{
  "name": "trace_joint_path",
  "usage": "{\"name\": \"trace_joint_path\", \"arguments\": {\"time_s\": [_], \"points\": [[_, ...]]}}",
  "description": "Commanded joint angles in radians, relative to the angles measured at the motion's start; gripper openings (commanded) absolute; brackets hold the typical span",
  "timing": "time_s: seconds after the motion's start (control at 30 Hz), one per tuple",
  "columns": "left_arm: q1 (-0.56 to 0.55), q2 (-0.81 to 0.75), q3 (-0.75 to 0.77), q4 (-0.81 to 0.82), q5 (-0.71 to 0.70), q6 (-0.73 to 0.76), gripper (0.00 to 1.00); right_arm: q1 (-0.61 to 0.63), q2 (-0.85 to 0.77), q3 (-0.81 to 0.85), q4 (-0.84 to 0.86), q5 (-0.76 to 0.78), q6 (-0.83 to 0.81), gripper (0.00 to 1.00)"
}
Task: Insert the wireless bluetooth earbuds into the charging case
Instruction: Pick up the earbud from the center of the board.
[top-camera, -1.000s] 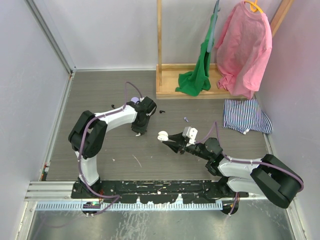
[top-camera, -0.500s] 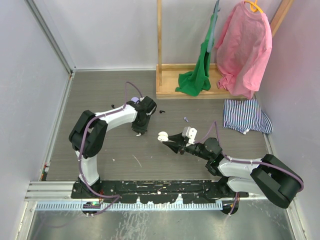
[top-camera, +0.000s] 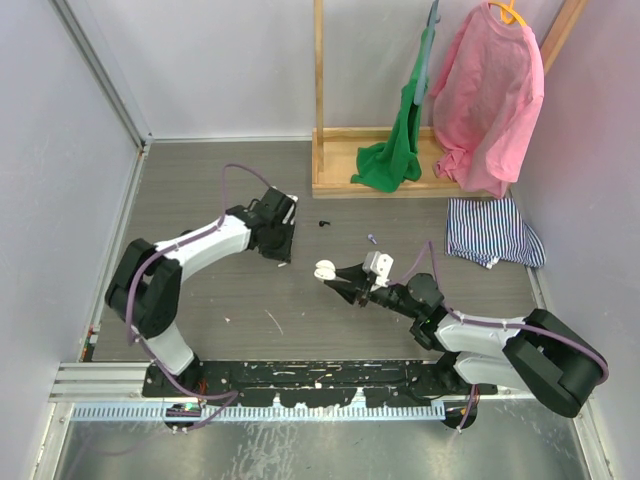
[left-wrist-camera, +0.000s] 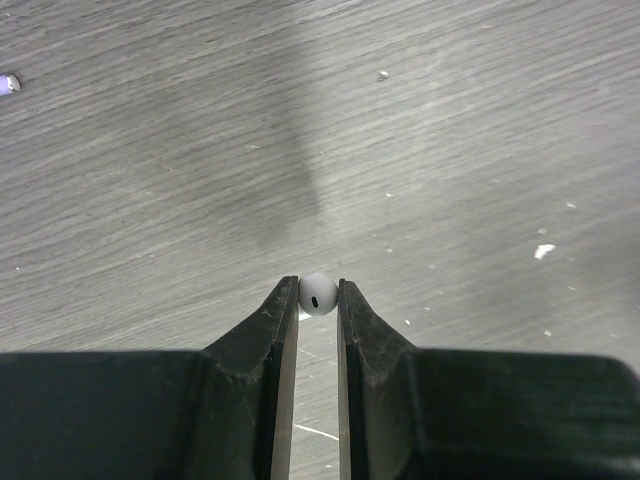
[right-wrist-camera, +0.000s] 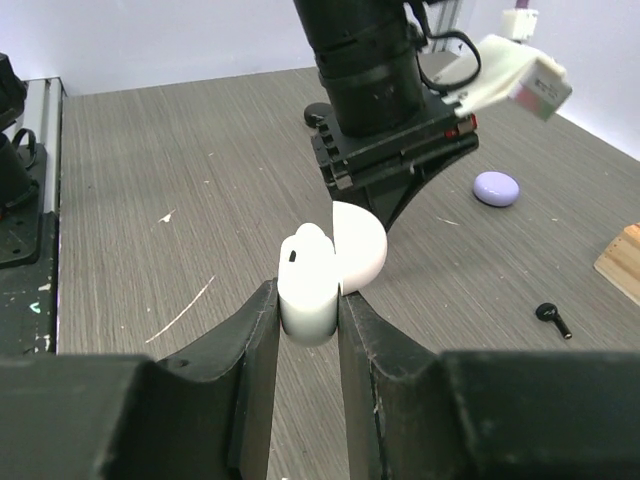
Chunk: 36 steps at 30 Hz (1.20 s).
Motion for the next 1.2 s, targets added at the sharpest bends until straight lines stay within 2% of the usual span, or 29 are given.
{"name": "trace_joint_path", "arguments": {"time_s": [0.0,0.27,0.83,0.97,1.17], "points": [[0.022,-0.130,-0.051,0.123,0.089,-0.030,0.16,0.005,-0.025,0.054,0.029,0.034,-0.032,0.02],[0.079,-0.329,-0.167,0.272,0.206,-0.082,0.16,0.005,-0.006,0.076,0.039,0.062,-0.016,0.03],[0.086,-0.696,-0.312,0.453,0.278,-0.242,0.17,0.005,0.167,0.117,0.289,0.130,-0.018,0.03],[0.086,-0.749,-0.330,0.492,0.293,-0.320,0.17,0.006,0.202,0.130,0.342,0.141,-0.028,0.02],[0.071,-0.773,-0.411,0.671,0.336,-0.482,0.16,0.009,0.237,0.150,0.394,0.155,-0.031,0.02]]}}
